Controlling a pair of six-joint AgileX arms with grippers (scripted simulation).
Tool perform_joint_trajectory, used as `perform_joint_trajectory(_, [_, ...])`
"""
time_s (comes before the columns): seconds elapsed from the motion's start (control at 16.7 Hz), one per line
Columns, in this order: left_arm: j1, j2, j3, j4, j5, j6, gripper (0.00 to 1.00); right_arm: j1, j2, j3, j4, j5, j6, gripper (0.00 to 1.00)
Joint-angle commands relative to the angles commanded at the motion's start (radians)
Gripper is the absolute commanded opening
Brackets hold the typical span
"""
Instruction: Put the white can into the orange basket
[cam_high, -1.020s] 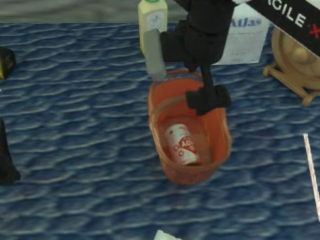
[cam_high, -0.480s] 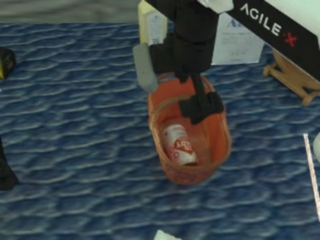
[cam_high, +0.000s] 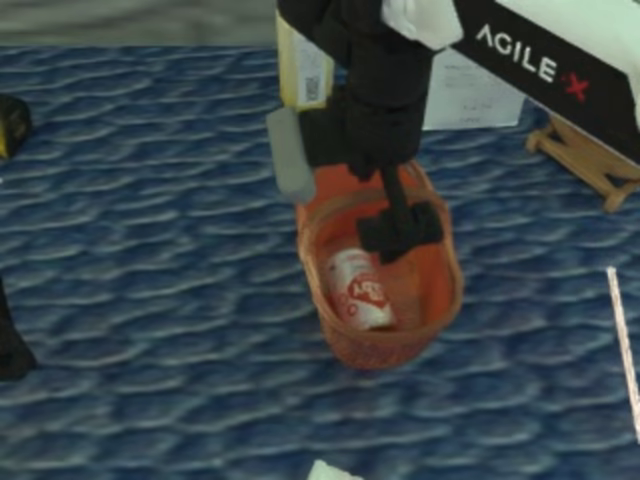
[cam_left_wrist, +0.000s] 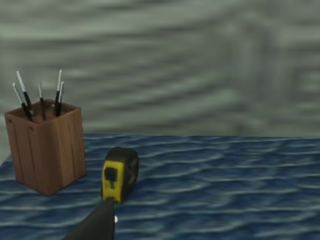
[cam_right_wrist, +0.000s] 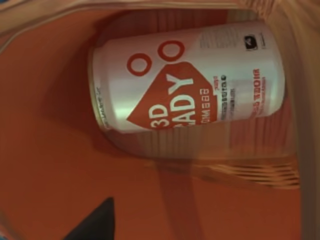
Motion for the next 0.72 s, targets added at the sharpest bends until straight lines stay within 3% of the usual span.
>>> perform_joint_trajectory(0.12, [0.0,0.0,0.0,0.0,0.0,0.0,1.0,0.0,0.0,0.0,0.0,0.0,0.0,1.0])
perform_joint_trajectory(0.72, [0.0,0.0,0.0,0.0,0.0,0.0,1.0,0.0,0.0,0.0,0.0,0.0,0.0,0.25])
